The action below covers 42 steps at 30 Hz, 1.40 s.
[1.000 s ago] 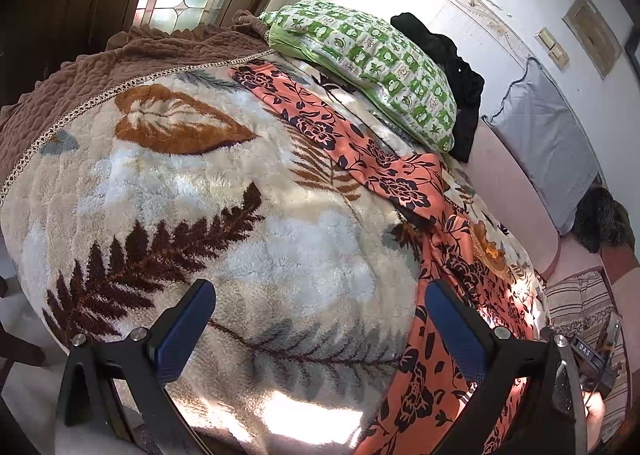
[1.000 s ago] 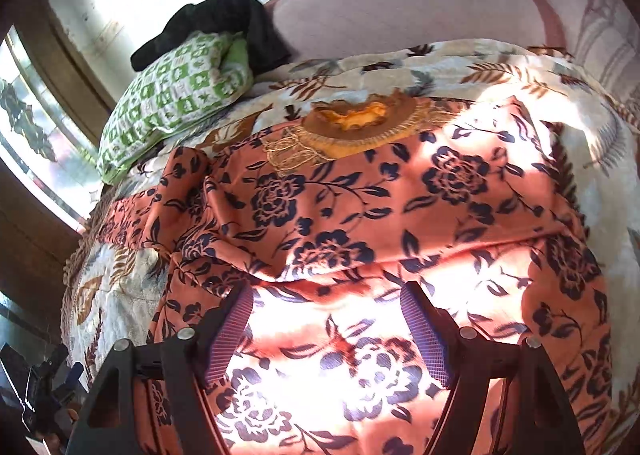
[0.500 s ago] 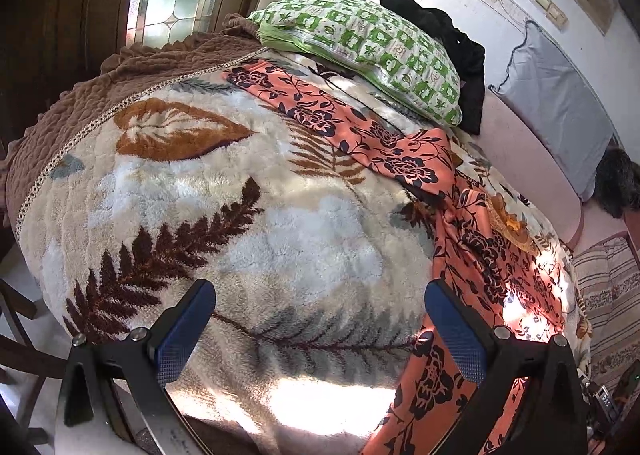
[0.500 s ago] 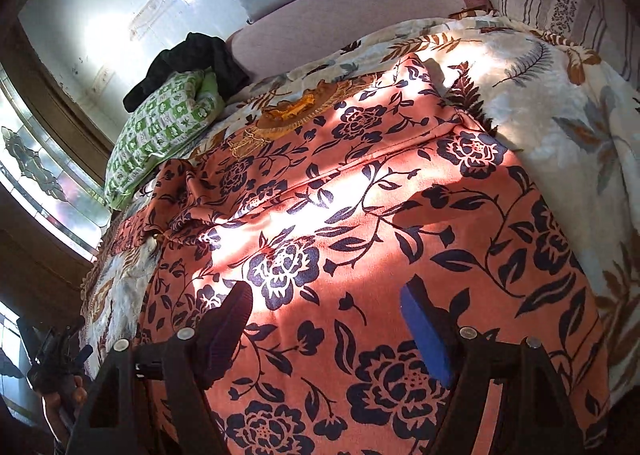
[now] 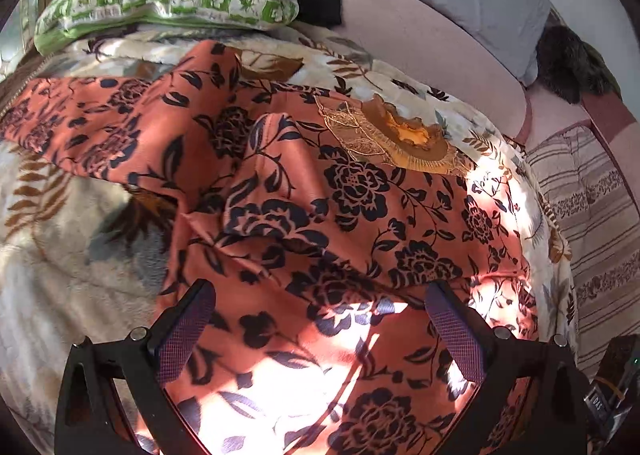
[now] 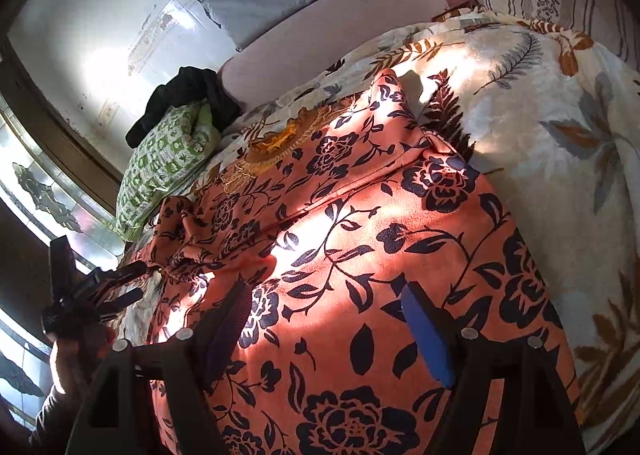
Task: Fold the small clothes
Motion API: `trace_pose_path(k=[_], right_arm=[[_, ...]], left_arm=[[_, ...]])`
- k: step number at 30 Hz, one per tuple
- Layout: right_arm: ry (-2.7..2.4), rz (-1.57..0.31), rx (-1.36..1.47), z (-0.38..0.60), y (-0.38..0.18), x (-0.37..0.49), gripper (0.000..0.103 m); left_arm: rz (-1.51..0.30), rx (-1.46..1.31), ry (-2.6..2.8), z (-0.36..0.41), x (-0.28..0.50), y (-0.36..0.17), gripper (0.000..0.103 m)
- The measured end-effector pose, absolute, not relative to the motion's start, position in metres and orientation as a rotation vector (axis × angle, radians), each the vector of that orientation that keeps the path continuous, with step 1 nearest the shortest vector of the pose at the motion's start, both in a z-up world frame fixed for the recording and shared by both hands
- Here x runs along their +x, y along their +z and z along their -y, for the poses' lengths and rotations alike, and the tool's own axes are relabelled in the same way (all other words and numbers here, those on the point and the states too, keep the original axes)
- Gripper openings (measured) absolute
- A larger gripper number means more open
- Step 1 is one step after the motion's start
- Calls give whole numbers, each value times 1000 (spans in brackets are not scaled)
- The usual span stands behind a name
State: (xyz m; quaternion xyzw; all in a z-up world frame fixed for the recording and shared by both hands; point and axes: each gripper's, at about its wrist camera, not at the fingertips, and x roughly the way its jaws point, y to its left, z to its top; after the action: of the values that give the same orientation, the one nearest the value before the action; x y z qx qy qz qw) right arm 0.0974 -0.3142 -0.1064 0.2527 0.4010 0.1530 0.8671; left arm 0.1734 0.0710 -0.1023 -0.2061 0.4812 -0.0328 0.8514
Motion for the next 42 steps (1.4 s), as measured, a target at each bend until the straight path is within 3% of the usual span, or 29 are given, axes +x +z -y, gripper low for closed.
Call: trace_pose_path(k=[4, 8, 14, 16, 17, 18, 20, 22, 25, 28, 29, 30, 31, 32, 36, 40, 42], right_arm=[[335, -851, 614, 344, -94, 149, 80], [215, -864, 427, 361, -76, 233, 80], [182, -1062, 324, 355, -118, 347, 77], [239, -1113, 341, 347, -131, 359, 27], [233, -1097, 288, 341, -128, 358, 26], [247, -1063, 248, 337, -121, 354, 13], [211, -982, 213, 339, -103, 344, 13], [90, -876, 170, 354, -87, 334, 5], [29, -995, 209, 377, -118, 345, 6], [77, -943, 292, 387, -117, 330, 12], [97, -938, 320, 387, -113, 327, 18], [110, -937, 334, 385, -110, 326, 48], [129, -931, 349, 380, -105, 326, 92], [151, -903, 363, 374, -99, 324, 98], [196, -884, 325, 354, -91, 328, 97], [215, -904, 376, 354, -101, 331, 97], [225, -912, 381, 354, -105, 332, 97]], left_arm=[[-1052, -551, -17, -77, 192, -125, 103], [-1040, -523, 14, -79, 193, -129, 102], [-1026, -478, 21, -83, 201, -130, 100], [-1025, -433, 26, -79, 204, -130, 82], [-1019, -390, 41, -76, 206, -128, 67], [-1007, -355, 49, -74, 207, -126, 57], [-973, -327, 48, -74, 206, -121, 47], [-948, -292, 60, -74, 203, -121, 43], [-994, -316, 97, -84, 198, -138, 39], [-974, -279, 109, -81, 190, -125, 42], [-964, -275, 104, -82, 189, -119, 52], [-948, -270, 103, -82, 188, -112, 64], [-924, -260, 107, -83, 187, -105, 66], [-898, -243, 115, -85, 186, -95, 66], [-822, -231, 78, -93, 198, -63, 72], [-959, -224, -15, -96, 250, -85, 72], [-1007, -174, -25, -96, 270, -99, 66]])
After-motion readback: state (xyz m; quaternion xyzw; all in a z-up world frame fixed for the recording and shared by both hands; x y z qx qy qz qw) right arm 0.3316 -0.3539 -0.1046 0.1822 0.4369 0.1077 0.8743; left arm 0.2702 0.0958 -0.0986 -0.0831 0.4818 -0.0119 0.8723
